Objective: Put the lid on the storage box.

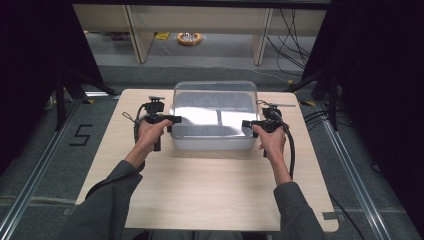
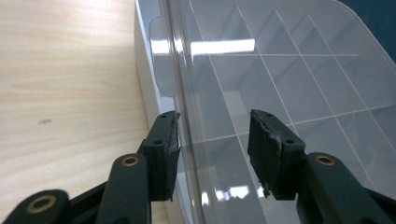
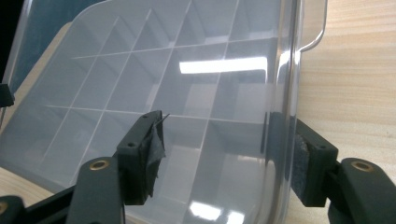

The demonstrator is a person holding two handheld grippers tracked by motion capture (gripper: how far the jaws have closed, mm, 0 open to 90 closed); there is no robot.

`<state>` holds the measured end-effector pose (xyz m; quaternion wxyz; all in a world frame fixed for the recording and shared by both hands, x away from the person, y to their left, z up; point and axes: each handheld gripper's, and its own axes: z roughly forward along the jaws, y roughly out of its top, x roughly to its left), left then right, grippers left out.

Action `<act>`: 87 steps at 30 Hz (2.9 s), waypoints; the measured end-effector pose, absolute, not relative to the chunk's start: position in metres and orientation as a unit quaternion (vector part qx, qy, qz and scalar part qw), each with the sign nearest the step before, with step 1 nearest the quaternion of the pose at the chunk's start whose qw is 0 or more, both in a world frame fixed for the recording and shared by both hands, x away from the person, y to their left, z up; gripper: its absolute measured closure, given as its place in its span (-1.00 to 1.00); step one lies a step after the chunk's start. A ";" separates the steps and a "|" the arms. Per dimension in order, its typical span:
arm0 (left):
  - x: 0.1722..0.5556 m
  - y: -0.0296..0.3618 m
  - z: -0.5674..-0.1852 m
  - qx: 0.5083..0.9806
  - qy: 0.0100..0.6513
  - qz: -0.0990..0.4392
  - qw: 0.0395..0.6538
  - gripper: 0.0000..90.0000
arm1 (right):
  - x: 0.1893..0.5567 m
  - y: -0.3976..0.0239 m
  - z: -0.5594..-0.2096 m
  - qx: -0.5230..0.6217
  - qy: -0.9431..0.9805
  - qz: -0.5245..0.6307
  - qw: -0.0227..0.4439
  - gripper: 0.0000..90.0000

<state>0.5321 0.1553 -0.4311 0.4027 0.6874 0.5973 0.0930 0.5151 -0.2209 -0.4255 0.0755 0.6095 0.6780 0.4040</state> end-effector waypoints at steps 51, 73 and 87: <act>0.534 0.147 -0.436 0.706 0.591 0.134 0.367 0.16 | 0.527 -0.226 -0.428 0.598 0.727 0.323 0.094 0.02; 0.513 0.160 -0.432 0.723 0.565 0.122 0.378 0.05 | 0.504 -0.227 -0.418 0.600 0.711 0.351 0.105 -0.05; 0.489 0.168 -0.421 0.729 0.543 0.114 0.400 -0.03 | 0.479 -0.229 -0.414 0.553 0.724 0.394 0.120 -0.10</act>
